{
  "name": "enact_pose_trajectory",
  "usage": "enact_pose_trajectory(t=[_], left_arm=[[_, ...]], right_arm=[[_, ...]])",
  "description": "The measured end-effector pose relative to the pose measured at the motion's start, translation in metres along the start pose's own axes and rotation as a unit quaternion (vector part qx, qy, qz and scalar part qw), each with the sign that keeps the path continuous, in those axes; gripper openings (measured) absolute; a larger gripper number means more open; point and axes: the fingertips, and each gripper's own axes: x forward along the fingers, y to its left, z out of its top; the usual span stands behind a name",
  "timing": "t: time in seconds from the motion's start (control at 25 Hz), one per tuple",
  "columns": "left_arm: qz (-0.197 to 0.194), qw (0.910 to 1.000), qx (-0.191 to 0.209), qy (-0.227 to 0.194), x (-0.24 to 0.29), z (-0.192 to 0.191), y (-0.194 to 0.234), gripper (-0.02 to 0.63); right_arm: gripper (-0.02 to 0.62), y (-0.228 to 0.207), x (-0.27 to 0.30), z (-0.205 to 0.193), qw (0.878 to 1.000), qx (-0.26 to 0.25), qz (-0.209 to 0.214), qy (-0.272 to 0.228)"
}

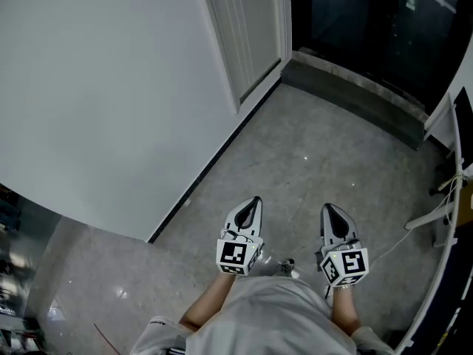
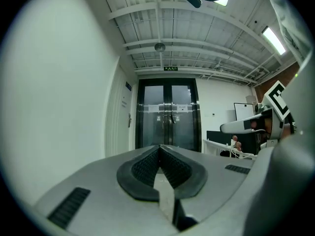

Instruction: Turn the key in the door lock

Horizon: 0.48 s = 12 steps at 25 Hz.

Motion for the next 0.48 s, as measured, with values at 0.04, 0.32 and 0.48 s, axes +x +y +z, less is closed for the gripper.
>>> enact_pose_trajectory(t=[0.04, 0.32, 0.48], left_arm=[[0.002, 1.0, 0.001, -0.001, 0.007, 0.001, -0.003, 0.008], [-0.011, 0.9999, 0.009, 0.006, 0.055, 0.006, -0.029, 0.008], [-0.03, 0.9994, 0.012, 0.01, 0.087, 0.011, -0.036, 0.008]], right_arm=[[-0.011, -0.009, 0.002, 0.001, 1.0, -0.001, -0.002, 0.0], [-0.011, -0.049, 0.012, 0.013, 0.999, -0.026, -0.014, -0.013], [-0.011, -0.063, 0.021, 0.017, 0.999, -0.036, -0.025, -0.013]])
